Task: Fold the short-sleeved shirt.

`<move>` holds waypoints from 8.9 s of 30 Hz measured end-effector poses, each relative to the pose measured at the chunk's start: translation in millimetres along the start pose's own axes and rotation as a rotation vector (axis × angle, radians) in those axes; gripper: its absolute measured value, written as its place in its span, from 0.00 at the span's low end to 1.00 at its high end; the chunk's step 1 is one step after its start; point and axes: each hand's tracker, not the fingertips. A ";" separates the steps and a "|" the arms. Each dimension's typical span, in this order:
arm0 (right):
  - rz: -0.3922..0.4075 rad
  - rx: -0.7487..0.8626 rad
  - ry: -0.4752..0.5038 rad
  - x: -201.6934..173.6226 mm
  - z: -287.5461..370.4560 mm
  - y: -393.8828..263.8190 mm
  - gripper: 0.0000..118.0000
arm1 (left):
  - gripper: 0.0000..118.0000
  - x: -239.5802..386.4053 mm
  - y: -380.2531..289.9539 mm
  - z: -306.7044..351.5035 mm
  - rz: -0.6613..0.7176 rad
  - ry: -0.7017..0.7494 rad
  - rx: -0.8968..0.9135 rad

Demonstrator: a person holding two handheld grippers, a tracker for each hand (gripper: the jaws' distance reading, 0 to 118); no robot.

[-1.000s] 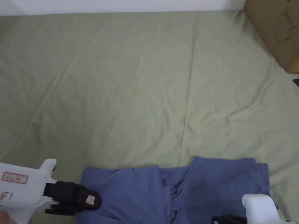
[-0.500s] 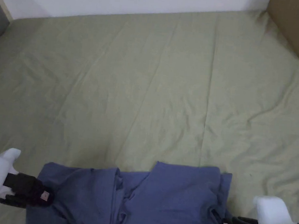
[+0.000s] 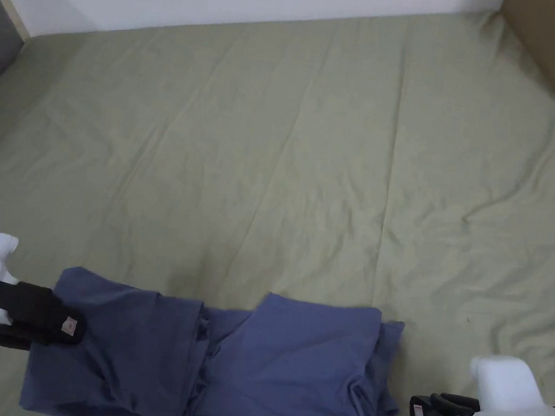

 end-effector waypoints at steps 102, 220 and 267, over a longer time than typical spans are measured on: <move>0.272 0.319 -0.116 -61.8 -49.6 19.1 0.00 | 0.23 62.6 -5.6 -232.5 0.124 -0.561 -0.203; 0.139 0.788 -0.408 -104.0 134.9 80.5 1.00 | 0.99 250.2 -157.0 68.3 -0.309 0.312 1.118; 0.145 0.773 -0.373 -110.7 129.7 78.5 1.00 | 1.00 247.6 -168.0 75.0 -0.249 0.284 1.104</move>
